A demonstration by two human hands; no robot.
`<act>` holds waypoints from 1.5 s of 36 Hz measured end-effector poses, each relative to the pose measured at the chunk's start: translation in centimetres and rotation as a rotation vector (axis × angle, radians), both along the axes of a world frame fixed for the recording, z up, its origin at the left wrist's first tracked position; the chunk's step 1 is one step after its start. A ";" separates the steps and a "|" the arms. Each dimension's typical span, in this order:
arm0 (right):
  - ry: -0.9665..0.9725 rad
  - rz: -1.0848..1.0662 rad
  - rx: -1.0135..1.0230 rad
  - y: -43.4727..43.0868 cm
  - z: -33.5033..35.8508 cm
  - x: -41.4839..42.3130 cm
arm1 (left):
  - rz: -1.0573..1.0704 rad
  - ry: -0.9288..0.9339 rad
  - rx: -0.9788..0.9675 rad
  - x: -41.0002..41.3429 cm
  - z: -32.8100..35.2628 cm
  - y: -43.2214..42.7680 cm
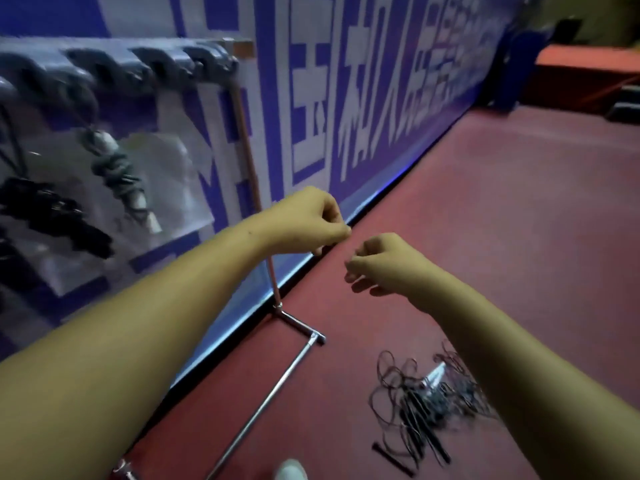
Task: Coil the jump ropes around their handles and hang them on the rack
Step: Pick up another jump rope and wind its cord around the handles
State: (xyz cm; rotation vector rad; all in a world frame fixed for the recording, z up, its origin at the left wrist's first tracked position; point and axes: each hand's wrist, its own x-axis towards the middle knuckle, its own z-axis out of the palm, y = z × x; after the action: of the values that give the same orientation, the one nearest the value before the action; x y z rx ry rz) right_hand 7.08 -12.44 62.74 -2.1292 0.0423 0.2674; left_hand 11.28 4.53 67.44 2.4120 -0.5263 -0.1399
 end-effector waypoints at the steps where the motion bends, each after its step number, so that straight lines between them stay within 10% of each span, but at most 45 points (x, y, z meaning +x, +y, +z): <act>1: 0.026 -0.021 -0.007 -1.4 -1.4 -0.3 | -0.021 0.025 0.004 0.1 -1.7 -1.3; 30: 0.765 -0.300 -0.169 -22.1 -59.2 -4.2 | -0.429 0.597 0.630 -2.6 -66.4 -22.2; 42: 0.535 -0.519 -0.296 -22.8 -66.2 -3.2 | -0.558 -0.207 0.619 -5.2 -73.8 -23.5; 54: 0.633 -0.463 -0.279 -22.7 -65.8 -1.9 | -0.601 0.508 0.598 -3.1 -70.3 -22.0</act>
State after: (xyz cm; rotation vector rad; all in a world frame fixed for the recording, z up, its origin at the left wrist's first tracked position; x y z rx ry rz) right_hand 5.20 -35.14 -3.10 -2.1478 0.9733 0.6733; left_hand 8.21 -17.47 -2.85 2.5283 -1.0523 -1.2850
